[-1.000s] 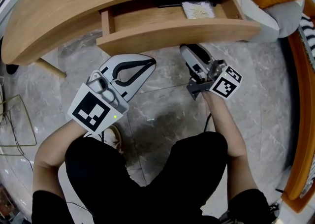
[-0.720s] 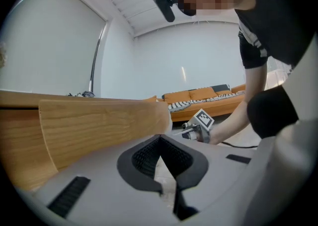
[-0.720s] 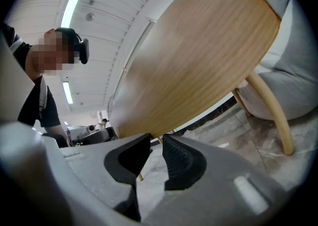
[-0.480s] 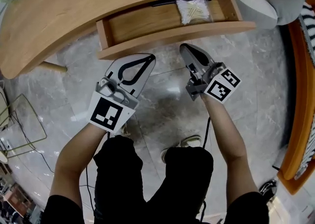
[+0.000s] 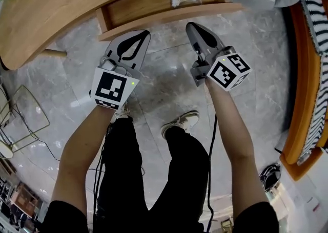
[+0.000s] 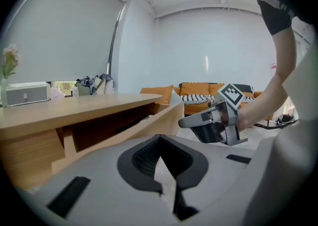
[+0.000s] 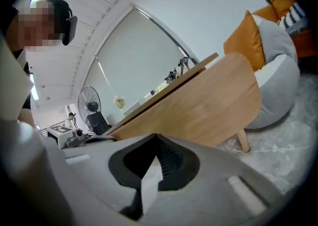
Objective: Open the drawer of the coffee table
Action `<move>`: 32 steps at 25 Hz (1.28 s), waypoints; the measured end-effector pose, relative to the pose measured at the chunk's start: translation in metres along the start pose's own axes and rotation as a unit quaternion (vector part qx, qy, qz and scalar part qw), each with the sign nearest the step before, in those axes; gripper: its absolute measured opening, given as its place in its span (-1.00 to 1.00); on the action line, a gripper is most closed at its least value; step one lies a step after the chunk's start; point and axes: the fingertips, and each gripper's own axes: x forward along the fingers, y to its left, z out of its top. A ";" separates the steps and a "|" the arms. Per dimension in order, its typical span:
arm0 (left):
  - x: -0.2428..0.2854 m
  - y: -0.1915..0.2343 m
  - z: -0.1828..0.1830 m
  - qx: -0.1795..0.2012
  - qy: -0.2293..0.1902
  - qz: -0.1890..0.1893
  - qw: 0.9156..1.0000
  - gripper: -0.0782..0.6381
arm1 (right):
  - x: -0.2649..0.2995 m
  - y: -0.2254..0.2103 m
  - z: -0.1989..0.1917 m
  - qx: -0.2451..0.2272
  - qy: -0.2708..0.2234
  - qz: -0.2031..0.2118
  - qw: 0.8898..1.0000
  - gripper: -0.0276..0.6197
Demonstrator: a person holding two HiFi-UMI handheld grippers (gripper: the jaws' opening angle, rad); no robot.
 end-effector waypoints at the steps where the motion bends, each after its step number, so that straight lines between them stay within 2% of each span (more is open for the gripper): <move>1: -0.002 -0.001 0.007 0.000 0.003 0.003 1.000 -0.76 | -0.003 0.006 0.007 0.003 0.001 0.002 1.000 -0.90; 4: -0.009 -0.008 0.031 -0.003 0.008 0.004 1.000 -0.76 | -0.014 0.020 0.029 0.012 0.002 0.002 1.000 -0.90; 8: -0.021 -0.008 0.059 -0.014 0.021 0.009 1.000 -0.76 | -0.025 0.036 0.054 0.015 0.005 -0.019 1.000 -0.90; 13: -0.028 -0.007 0.102 -0.017 0.033 0.019 0.999 -0.76 | -0.037 0.064 0.099 -0.006 0.019 -0.032 0.999 -0.90; 19: -0.040 0.000 0.168 -0.009 0.030 0.017 0.999 -0.76 | -0.039 0.100 0.161 -0.041 0.025 -0.043 0.998 -0.90; 27: -0.061 0.013 0.223 -0.012 0.024 0.013 1.000 -0.76 | -0.056 0.132 0.213 -0.039 0.019 -0.092 0.995 -0.90; 32: -0.074 0.021 0.259 -0.017 0.014 0.009 1.000 -0.76 | -0.069 0.159 0.246 -0.045 0.010 -0.108 0.993 -0.90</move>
